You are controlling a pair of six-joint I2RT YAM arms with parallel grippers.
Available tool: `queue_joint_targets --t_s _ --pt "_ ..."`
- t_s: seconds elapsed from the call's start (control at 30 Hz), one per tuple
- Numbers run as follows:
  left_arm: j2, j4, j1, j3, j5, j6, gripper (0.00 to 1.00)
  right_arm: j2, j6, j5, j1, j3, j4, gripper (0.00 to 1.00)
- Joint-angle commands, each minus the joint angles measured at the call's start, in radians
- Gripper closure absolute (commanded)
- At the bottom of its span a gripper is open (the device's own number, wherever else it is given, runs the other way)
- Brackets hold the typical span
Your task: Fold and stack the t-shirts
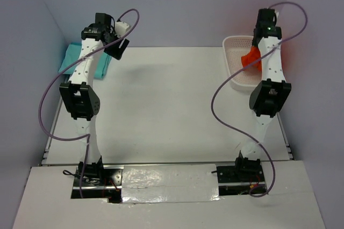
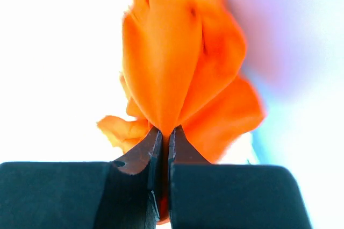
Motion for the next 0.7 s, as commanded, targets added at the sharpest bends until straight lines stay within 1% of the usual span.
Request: queue_joint_targets --t_s 0.0,0.03,0.07,0.1,0.13,0.2,0.23,0.27,0.3,0.33,0.37,0.4,0.43,0.47,0.53,0.57,0.6,0.63,0.67 --pt "0.003 0.013 0.004 0.038 0.018 -0.03 0.2 -0.322 -0.036 -0.033 0.082 -0.004 0.085 1.0" --pt "-0.012 0.015 0.004 0.026 0.015 -0.036 0.2 -0.403 -0.045 -0.038 0.123 -0.019 0.097 1.0" --pt "-0.025 0.021 0.003 0.0 0.013 -0.043 0.2 -0.442 -0.079 -0.047 0.146 -0.033 0.112 1.0" --pt "-0.049 0.021 0.004 -0.012 0.009 -0.053 0.2 -0.482 -0.091 -0.096 0.18 -0.036 0.117 1.0" --pt "-0.06 0.021 0.006 -0.025 0.01 -0.058 0.2 -0.56 -0.1 -0.13 0.23 -0.036 0.123 1.0" --pt "-0.097 0.018 0.016 -0.061 0.029 -0.069 0.2 -0.642 -0.102 -0.281 0.287 -0.059 0.146 1.0" --pt "-0.136 0.019 0.025 -0.075 0.036 -0.078 0.2 -0.729 -0.091 -0.355 0.331 -0.083 0.166 1.0" --pt "-0.158 0.021 0.033 -0.103 0.039 -0.082 0.19 -0.772 -0.076 -0.444 0.353 -0.169 0.227 1.0" --pt "-0.205 0.022 0.053 -0.118 0.039 -0.092 0.19 -0.816 -0.056 -0.624 0.376 -0.221 0.265 1.0" --pt "-0.23 0.025 0.056 -0.138 0.026 -0.093 0.19 -0.888 -0.018 -0.706 0.402 -0.279 0.351 1.0" --pt "-0.258 0.03 0.082 -0.176 0.023 -0.095 0.19 -0.916 0.005 -0.784 0.456 -0.398 0.402 1.0" --pt "-0.31 0.033 0.111 -0.193 0.024 -0.099 0.19 -0.941 0.068 -0.867 0.477 -0.463 0.452 1.0" --pt "-0.333 0.033 0.125 -0.212 0.032 -0.102 0.19 -0.974 0.103 -0.989 0.499 -0.534 0.567 1.0" --pt "-0.36 0.036 0.154 -0.25 0.036 -0.105 0.19 -0.979 0.14 -1.009 0.545 -0.65 0.612 1.0" --pt "-0.436 0.051 0.179 -0.291 0.041 -0.102 0.18 -0.944 0.238 -1.04 0.576 -0.741 0.687 1.0" --pt "-0.46 0.059 0.196 -0.334 0.036 -0.093 0.18 -0.912 0.255 -1.029 0.605 -0.783 0.68 0.88" --pt "-0.507 0.08 0.197 -0.356 0.027 -0.086 0.18 -0.828 0.236 -1.015 0.617 -0.785 0.628 0.75" --pt "-0.528 0.093 0.2 -0.405 0.018 -0.076 0.17 -0.779 0.214 -0.979 0.629 -0.766 0.593 0.54" --pt "-0.566 0.113 0.199 -0.426 0.012 -0.058 0.17 -0.684 0.207 -0.901 0.643 -0.747 0.549 0.17"
